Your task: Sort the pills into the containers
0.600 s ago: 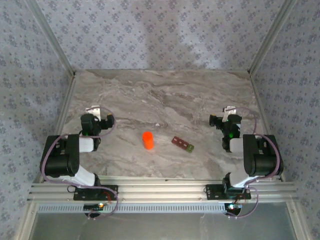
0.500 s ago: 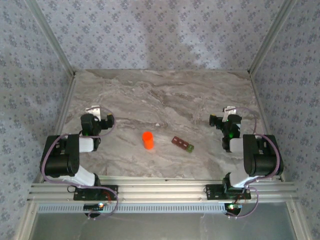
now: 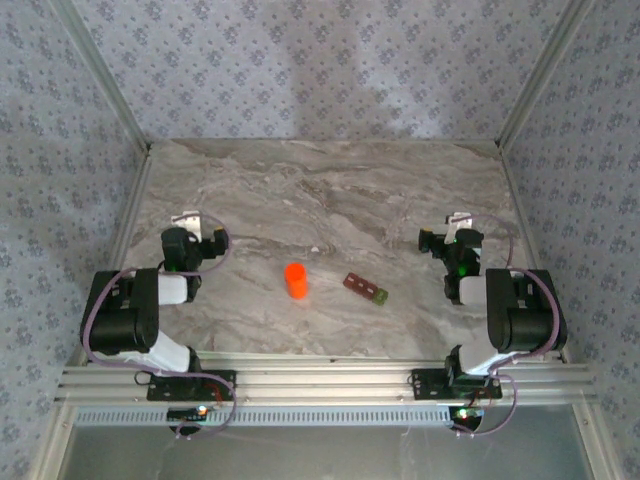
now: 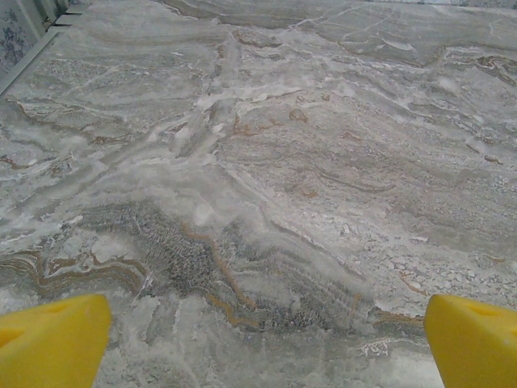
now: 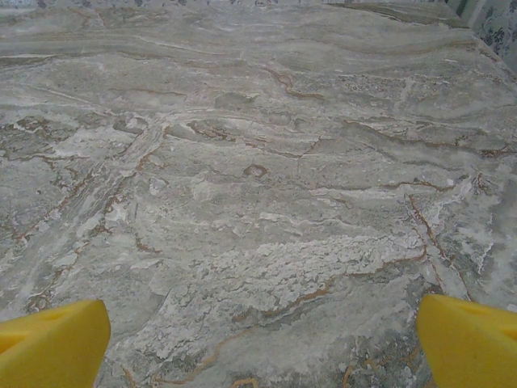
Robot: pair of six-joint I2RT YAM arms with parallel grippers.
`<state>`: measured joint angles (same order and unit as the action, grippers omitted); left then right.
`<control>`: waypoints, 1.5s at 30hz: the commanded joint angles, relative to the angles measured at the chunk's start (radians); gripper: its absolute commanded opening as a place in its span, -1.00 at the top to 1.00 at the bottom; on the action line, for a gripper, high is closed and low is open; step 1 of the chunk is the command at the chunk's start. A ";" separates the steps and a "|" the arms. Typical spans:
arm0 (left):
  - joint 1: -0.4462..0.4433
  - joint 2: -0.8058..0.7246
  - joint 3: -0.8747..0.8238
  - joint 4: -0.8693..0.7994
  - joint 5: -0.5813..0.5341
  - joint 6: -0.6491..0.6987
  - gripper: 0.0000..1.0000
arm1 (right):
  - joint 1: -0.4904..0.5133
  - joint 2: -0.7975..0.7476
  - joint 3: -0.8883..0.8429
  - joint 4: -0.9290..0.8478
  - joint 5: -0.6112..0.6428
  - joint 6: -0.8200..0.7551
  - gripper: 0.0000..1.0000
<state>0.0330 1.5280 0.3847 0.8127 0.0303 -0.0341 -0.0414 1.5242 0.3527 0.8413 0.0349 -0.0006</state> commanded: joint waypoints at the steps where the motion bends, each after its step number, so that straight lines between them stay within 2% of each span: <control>1: 0.009 -0.017 -0.001 0.042 0.012 0.010 -0.99 | -0.019 0.006 -0.005 0.062 -0.009 0.022 -1.00; 5: 0.010 -0.080 -0.012 0.007 -0.012 0.006 -0.99 | -0.026 -0.018 -0.019 0.074 0.012 0.034 -1.00; 8: 0.010 -0.154 0.004 -0.077 -0.041 -0.007 -0.99 | -0.018 -0.100 -0.012 -0.006 0.071 0.037 -1.00; 11: 0.010 -0.240 0.028 -0.183 -0.070 -0.023 -0.99 | -0.014 -0.222 0.048 -0.221 0.122 0.064 -1.00; 13: 0.010 -0.307 0.037 -0.250 -0.095 -0.037 -0.99 | -0.018 -0.303 0.118 -0.404 0.180 0.163 -1.00; 15: 0.010 -0.373 0.046 -0.310 -0.109 -0.048 -0.99 | -0.029 -0.370 0.203 -0.611 0.188 0.280 -1.00; 18: 0.009 -0.480 0.062 -0.419 -0.128 -0.074 -0.99 | -0.068 -0.446 0.302 -0.834 0.156 0.521 -1.00; 19: 0.010 -0.518 0.069 -0.457 -0.126 -0.080 -0.99 | -0.092 -0.465 0.318 -0.850 0.096 0.558 -1.00; 20: 0.009 -0.549 0.074 -0.492 -0.124 -0.085 -0.99 | -0.112 -0.476 0.331 -0.853 0.028 0.559 -1.00; 23: 0.010 -0.649 0.103 -0.630 -0.130 -0.114 -0.99 | -0.095 -0.474 0.440 -0.966 -0.038 0.543 -1.00; 26: 0.008 -0.724 0.130 -0.751 -0.127 -0.160 -0.99 | -0.014 -0.445 0.547 -1.119 -0.065 0.490 -1.00; 33: 0.002 -0.812 0.204 -1.013 -0.086 -0.304 -0.99 | 0.268 -0.401 0.698 -1.412 -0.057 0.405 -0.95; 39: -0.007 -0.782 0.312 -1.265 -0.023 -0.396 -0.99 | 0.483 -0.327 0.762 -1.622 -0.068 0.365 -0.80; 45: -0.038 -0.709 0.368 -1.410 0.055 -0.439 -0.99 | 0.711 -0.292 0.740 -1.671 -0.056 0.367 -0.74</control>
<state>0.0109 0.7914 0.7238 -0.4683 0.0254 -0.4282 0.6014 1.2232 1.0851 -0.7406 -0.0238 0.3801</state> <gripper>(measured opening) 0.994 0.873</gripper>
